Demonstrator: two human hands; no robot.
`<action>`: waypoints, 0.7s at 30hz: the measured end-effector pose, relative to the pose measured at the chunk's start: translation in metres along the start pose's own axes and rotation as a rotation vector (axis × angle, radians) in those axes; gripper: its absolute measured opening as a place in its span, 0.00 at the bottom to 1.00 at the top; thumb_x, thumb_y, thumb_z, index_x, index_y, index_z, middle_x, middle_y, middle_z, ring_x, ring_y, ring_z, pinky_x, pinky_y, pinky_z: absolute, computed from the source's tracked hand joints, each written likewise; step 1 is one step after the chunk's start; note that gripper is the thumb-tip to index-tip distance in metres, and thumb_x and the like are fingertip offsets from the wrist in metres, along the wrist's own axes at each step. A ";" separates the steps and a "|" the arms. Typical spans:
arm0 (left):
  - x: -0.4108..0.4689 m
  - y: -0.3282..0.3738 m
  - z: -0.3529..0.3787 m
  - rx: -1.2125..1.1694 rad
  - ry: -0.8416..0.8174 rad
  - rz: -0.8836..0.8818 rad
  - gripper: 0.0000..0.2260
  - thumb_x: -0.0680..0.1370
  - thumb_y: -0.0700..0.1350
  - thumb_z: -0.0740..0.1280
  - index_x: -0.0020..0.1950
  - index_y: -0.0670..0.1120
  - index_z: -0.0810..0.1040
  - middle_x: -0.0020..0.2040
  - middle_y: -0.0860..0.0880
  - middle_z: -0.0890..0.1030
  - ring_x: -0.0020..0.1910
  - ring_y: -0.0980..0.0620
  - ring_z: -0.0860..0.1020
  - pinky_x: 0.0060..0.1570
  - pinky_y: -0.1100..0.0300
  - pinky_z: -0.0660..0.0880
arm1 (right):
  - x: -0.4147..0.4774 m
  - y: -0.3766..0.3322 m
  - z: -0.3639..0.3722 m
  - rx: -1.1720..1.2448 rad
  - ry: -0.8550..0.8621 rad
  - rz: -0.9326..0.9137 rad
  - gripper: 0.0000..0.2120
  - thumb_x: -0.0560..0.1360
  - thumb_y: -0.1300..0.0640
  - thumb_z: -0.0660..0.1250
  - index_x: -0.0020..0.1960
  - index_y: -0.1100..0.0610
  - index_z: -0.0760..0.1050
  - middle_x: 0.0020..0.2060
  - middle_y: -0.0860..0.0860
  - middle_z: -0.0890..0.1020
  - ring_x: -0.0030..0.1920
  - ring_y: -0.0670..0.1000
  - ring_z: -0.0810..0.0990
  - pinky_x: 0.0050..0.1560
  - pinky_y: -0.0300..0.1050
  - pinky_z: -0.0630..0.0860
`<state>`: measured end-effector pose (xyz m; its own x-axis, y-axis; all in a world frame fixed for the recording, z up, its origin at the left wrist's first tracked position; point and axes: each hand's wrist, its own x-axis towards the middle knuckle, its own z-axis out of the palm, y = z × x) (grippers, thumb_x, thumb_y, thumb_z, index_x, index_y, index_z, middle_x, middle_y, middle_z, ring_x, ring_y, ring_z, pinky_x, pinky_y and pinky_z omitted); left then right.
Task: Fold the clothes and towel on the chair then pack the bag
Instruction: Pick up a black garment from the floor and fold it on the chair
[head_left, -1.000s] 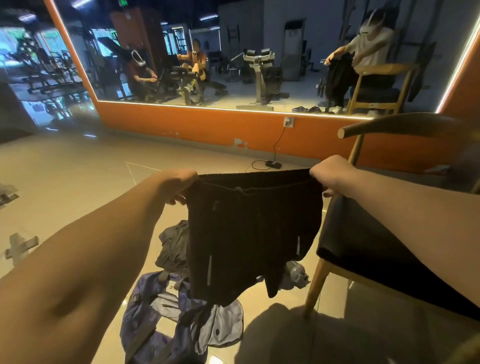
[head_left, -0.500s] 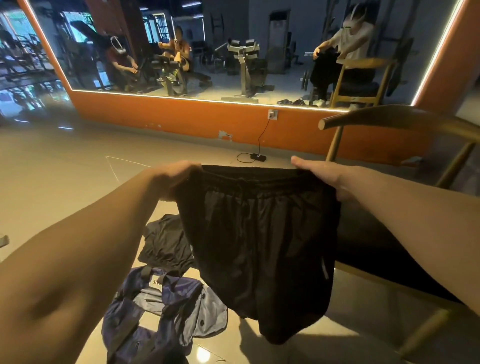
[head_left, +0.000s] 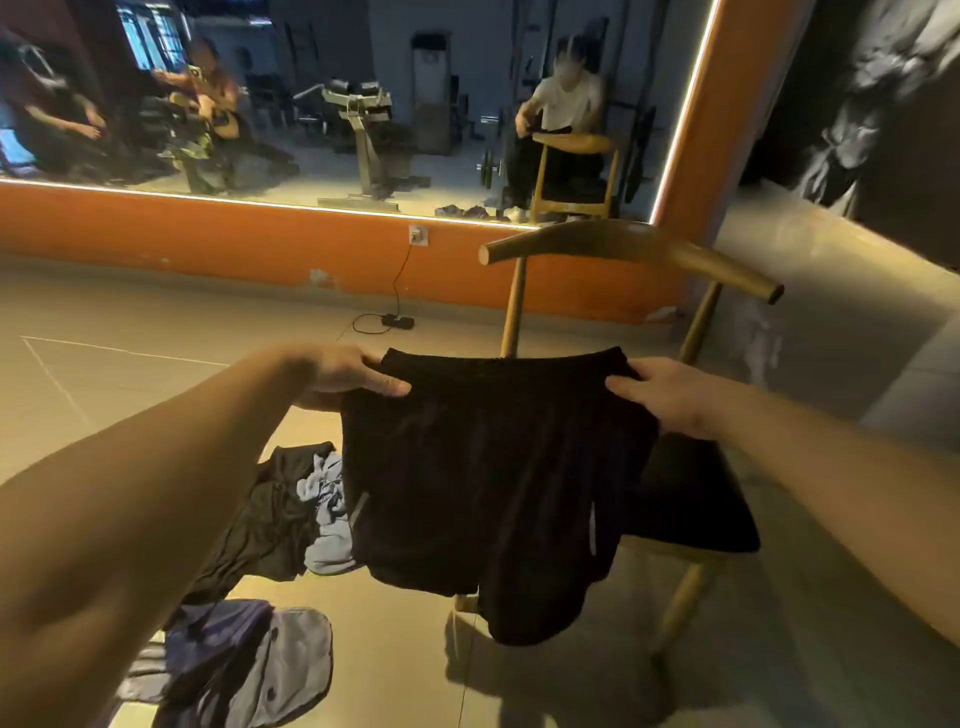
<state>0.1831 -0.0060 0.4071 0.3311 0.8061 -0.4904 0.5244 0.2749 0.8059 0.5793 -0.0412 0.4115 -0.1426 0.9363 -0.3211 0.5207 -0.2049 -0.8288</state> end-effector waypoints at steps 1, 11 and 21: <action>0.010 0.009 0.006 -0.003 0.016 0.019 0.28 0.69 0.49 0.81 0.64 0.39 0.79 0.60 0.41 0.84 0.62 0.43 0.82 0.72 0.45 0.71 | 0.000 0.004 -0.010 -0.028 0.031 0.005 0.09 0.85 0.54 0.60 0.59 0.55 0.77 0.53 0.54 0.84 0.53 0.53 0.83 0.48 0.46 0.78; 0.136 0.091 0.064 0.240 0.374 0.128 0.12 0.78 0.46 0.73 0.60 0.43 0.83 0.55 0.45 0.83 0.58 0.44 0.80 0.67 0.44 0.74 | 0.043 0.045 -0.121 -0.252 0.314 0.108 0.25 0.83 0.44 0.62 0.74 0.58 0.71 0.67 0.56 0.77 0.63 0.57 0.77 0.58 0.47 0.73; 0.306 0.103 0.108 0.428 0.697 0.024 0.15 0.74 0.51 0.77 0.50 0.42 0.78 0.43 0.46 0.80 0.36 0.50 0.77 0.34 0.55 0.73 | 0.168 0.135 -0.149 -0.432 0.643 0.199 0.17 0.79 0.41 0.66 0.60 0.51 0.81 0.50 0.51 0.83 0.50 0.55 0.82 0.53 0.54 0.79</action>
<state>0.4238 0.2127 0.3041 -0.1438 0.9887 -0.0421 0.8241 0.1432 0.5480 0.7510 0.1306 0.3141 0.4321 0.9018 -0.0075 0.7841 -0.3798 -0.4909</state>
